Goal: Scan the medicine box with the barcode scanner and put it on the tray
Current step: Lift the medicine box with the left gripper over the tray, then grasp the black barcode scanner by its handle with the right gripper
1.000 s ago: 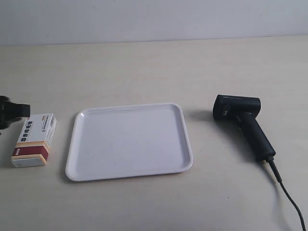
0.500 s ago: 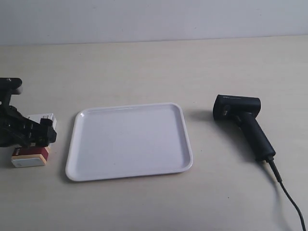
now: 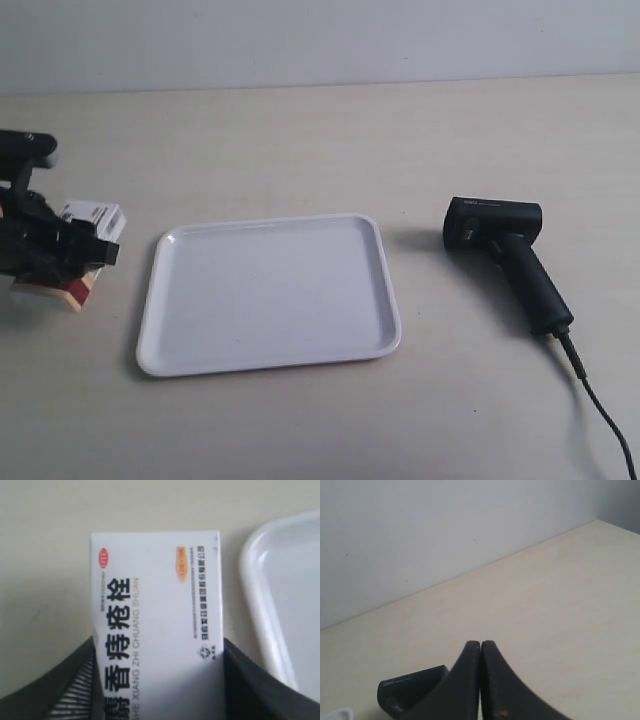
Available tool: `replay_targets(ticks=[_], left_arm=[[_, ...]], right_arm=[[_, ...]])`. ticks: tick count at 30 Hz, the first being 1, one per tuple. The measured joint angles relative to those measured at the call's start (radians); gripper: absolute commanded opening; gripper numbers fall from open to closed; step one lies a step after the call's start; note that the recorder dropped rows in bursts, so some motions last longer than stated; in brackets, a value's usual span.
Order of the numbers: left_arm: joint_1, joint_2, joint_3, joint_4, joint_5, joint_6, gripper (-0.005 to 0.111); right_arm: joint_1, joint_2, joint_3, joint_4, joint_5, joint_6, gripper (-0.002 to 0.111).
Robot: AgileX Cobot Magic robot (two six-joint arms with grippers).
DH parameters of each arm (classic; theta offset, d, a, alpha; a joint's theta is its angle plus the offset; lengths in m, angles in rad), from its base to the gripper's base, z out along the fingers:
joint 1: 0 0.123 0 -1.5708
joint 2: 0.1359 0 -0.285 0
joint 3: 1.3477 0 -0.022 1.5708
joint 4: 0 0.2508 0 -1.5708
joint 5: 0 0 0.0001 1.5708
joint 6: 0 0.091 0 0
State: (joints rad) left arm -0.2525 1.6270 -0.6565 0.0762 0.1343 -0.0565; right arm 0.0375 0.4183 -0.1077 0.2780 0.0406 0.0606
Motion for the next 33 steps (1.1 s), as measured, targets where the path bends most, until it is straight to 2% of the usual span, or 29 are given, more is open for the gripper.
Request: replay_targets(ticks=[5,7,10,12,17,20,26,33], left_arm=[[-0.155,-0.057,-0.138,0.000,0.066,0.137,0.000],[-0.220,-0.053,-0.188,0.000,0.096,0.212,0.000],[-0.298,-0.024,-0.259,-0.005,0.163,0.322,0.000],[-0.336,0.010,-0.284,-0.016,0.194,0.389,0.000],[-0.366,0.086,-0.295,-0.032,0.199,0.475,0.000],[-0.368,0.116,-0.296,-0.032,0.184,0.487,0.000],[-0.368,0.153,-0.300,-0.035,0.152,0.493,0.000],[-0.368,0.153,-0.300,-0.035,0.149,0.493,0.000]], right_arm=[[0.126,0.222,-0.059,0.000,-0.002,-0.048,0.000],[0.188,0.360,-0.099,0.000,-0.019,-0.061,0.004],[0.250,0.566,-0.154,0.000,-0.074,-0.074,0.019],[0.269,0.710,-0.189,-0.002,-0.090,-0.076,0.034],[0.275,0.959,-0.279,-0.002,-0.095,-0.076,0.066],[0.276,1.052,-0.330,-0.002,-0.080,-0.076,0.076],[0.276,1.170,-0.411,-0.004,-0.068,-0.120,0.079],[0.337,1.299,-0.524,-0.004,-0.066,-0.154,0.079]])
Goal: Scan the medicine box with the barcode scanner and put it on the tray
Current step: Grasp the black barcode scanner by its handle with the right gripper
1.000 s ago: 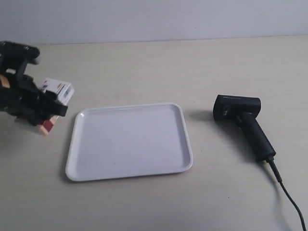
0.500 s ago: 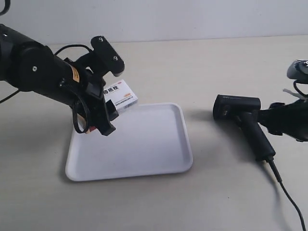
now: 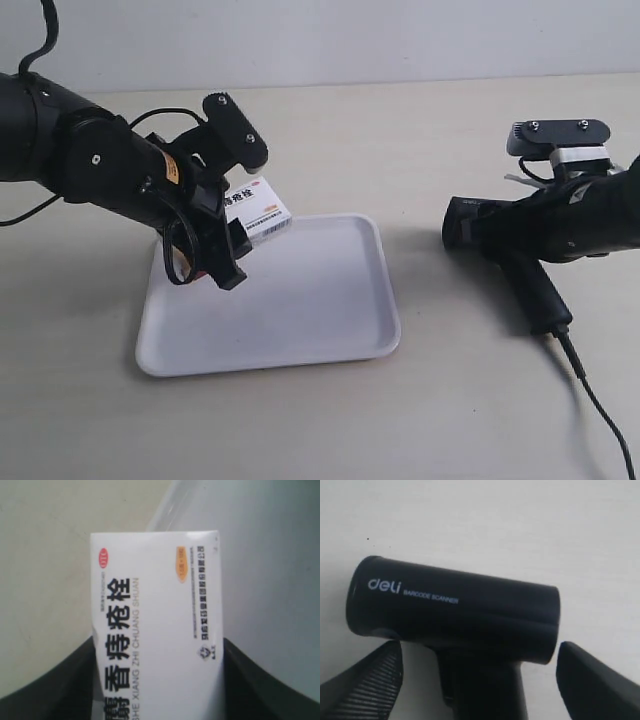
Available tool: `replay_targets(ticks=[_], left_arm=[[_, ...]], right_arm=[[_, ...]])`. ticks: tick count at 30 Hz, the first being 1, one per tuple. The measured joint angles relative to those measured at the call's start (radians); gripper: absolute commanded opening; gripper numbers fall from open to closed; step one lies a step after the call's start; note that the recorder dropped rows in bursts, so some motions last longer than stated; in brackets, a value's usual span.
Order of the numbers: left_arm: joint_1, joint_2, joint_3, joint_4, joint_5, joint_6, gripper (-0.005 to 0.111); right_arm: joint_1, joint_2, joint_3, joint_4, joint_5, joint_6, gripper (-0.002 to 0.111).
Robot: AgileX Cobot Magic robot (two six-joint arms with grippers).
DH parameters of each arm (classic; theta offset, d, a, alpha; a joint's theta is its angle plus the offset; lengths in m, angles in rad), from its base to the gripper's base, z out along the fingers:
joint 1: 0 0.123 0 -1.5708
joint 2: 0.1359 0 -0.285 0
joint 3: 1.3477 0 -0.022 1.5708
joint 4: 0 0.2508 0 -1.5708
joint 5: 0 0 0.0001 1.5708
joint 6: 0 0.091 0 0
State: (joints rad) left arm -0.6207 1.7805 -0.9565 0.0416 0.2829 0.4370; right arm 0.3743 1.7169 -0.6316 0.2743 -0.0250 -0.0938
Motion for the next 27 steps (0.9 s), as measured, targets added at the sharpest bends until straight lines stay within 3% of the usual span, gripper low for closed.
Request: replay_targets(ticks=[4,9,11,13,20,27], left_arm=[[0.000,0.000,0.000,0.000,0.002,0.002,0.000],[0.000,0.000,0.000,0.000,0.002,0.004,0.000],[0.000,0.000,0.000,0.000,0.002,0.004,0.000],[0.000,0.000,0.000,-0.004,0.002,0.004,0.000],[0.000,0.000,-0.013,-0.084,0.004,0.071,0.000],[-0.001,0.000,-0.015,-0.088,0.010,0.191,0.000]], right_arm=[[0.000,0.069,-0.010,0.000,-0.013,-0.002,0.075],[0.000,0.101,-0.010,0.000,-0.035,-0.006,0.036],[0.000,0.101,-0.010,0.000,-0.036,-0.008,0.009],[0.000,0.081,-0.010,-0.002,0.001,-0.008,0.000],[0.039,-0.134,0.018,-0.047,0.148,-0.014,0.000],[0.101,-0.156,0.024,-0.090,0.168,-0.016,0.000]])
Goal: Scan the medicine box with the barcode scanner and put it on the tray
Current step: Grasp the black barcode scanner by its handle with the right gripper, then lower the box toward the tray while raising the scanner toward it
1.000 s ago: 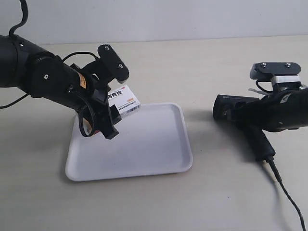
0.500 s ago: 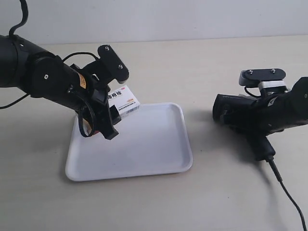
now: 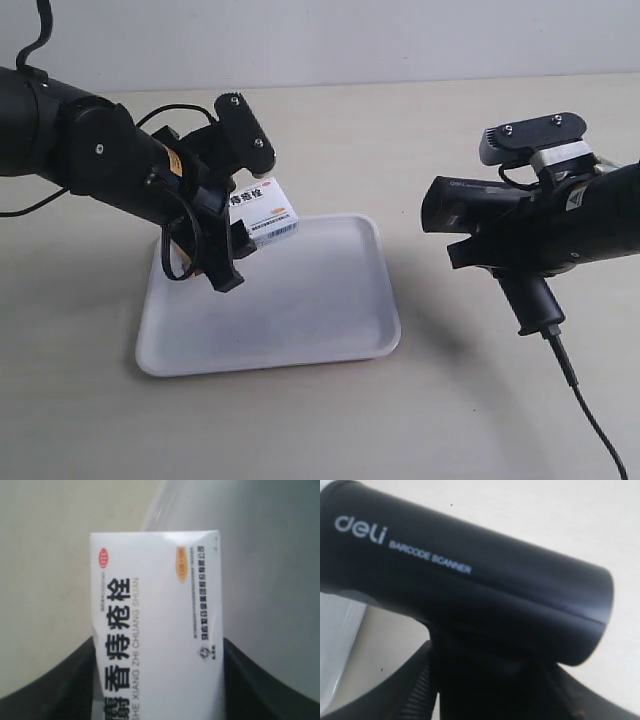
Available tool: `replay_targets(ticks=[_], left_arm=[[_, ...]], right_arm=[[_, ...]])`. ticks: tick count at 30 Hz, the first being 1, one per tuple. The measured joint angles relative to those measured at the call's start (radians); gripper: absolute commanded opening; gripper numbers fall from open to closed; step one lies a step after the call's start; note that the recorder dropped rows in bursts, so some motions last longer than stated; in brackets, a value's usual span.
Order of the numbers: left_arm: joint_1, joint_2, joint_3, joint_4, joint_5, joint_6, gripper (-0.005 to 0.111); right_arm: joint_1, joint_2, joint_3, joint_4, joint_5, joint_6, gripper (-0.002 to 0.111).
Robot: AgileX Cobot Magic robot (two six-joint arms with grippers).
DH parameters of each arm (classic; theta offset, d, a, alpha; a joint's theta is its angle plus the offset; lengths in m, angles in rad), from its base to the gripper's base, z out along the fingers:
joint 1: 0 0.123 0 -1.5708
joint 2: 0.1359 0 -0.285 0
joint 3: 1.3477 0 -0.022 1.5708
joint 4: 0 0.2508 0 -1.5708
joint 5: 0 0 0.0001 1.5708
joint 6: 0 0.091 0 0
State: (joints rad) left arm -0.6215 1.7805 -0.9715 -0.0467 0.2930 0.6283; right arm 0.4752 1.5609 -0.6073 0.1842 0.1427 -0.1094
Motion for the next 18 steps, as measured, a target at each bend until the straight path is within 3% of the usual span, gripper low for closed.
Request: replay_targets(ticks=[8,12,18], left_arm=[[-0.064,0.000,0.033,-0.022,-0.042,0.202,0.000],[-0.103,0.000,0.037,-0.026,-0.046,0.235,0.000],[-0.111,-0.016,0.037,-0.034,-0.039,0.246,0.000]], right_arm=[[0.016,0.000,0.000,-0.065,0.045,0.000,0.000],[0.048,0.000,0.000,-0.108,0.045,0.000,0.000],[0.050,0.000,0.000,-0.176,0.043,0.002,0.000]])
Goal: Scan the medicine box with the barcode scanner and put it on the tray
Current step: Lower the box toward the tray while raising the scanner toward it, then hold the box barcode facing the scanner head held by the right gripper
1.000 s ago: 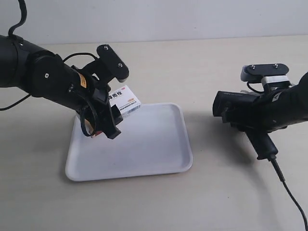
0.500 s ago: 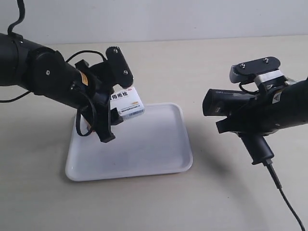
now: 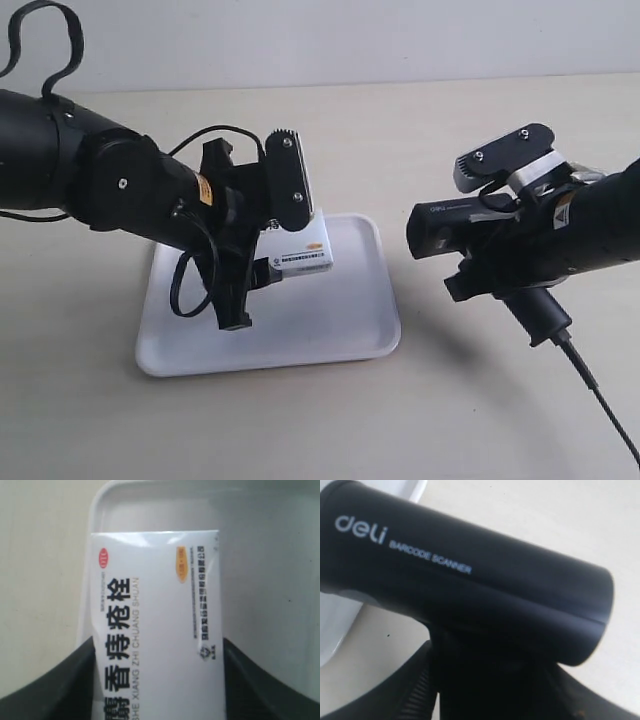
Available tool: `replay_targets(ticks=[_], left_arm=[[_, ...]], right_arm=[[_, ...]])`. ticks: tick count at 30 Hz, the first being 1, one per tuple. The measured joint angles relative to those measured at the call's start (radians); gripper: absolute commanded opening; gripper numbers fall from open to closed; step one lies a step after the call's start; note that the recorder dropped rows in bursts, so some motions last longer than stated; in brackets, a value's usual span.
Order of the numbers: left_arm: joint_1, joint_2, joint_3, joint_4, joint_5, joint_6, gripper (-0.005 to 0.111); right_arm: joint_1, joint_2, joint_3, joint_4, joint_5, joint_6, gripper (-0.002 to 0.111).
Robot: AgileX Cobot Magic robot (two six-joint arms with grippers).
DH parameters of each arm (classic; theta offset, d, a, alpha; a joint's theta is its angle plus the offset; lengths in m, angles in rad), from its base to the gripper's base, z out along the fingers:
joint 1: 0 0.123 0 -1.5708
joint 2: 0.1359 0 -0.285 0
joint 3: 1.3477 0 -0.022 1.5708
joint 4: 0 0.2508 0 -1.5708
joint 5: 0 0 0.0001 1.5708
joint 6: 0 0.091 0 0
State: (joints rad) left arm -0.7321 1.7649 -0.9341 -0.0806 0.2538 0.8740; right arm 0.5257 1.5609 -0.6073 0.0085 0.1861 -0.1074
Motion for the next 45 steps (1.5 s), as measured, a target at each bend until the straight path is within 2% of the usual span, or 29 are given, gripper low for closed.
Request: replay_targets(ticks=[6,8,11,15,19,22,24,30,41,43,45], left_arm=[[0.000,-0.069,0.000,-0.047,0.040,0.016,0.000],[0.000,-0.080,0.000,-0.095,0.057,0.067,0.000],[0.000,-0.080,0.016,-0.244,0.065,0.237,0.000],[0.000,-0.080,0.014,-0.465,0.074,0.485,0.000],[0.073,-0.074,0.014,-0.671,0.142,0.696,0.000],[0.177,-0.055,0.014,-0.868,0.314,0.978,0.000],[0.200,-0.053,0.014,-0.897,0.358,1.046,0.000],[0.236,-0.047,0.016,-0.913,0.384,1.080,0.000],[0.240,-0.009,0.016,-0.919,0.349,1.080,0.000],[0.240,0.003,0.016,-0.919,0.344,1.080,0.000],[0.240,0.014,0.016,-0.921,0.341,1.080,0.000]], right_arm=[[0.000,0.042,0.000,-0.058,-0.024,0.024,0.000],[-0.007,0.047,0.000,-0.060,-0.035,0.024,0.000],[-0.065,0.047,0.002,-0.060,-0.035,0.032,0.000],[-0.056,0.047,0.002,-0.060,-0.035,0.032,0.000],[-0.056,0.047,0.002,-0.060,-0.035,0.032,0.000],[-0.056,0.047,0.002,-0.060,-0.035,0.032,0.000],[-0.056,0.047,0.002,-0.060,-0.035,0.034,0.000],[-0.079,0.096,0.002,-0.060,-0.076,0.053,0.000],[-0.099,0.185,0.002,-0.060,-0.146,0.094,0.000],[-0.099,0.188,0.002,-0.057,-0.151,0.107,0.003],[-0.099,0.188,0.002,-0.057,-0.151,0.119,0.012]])
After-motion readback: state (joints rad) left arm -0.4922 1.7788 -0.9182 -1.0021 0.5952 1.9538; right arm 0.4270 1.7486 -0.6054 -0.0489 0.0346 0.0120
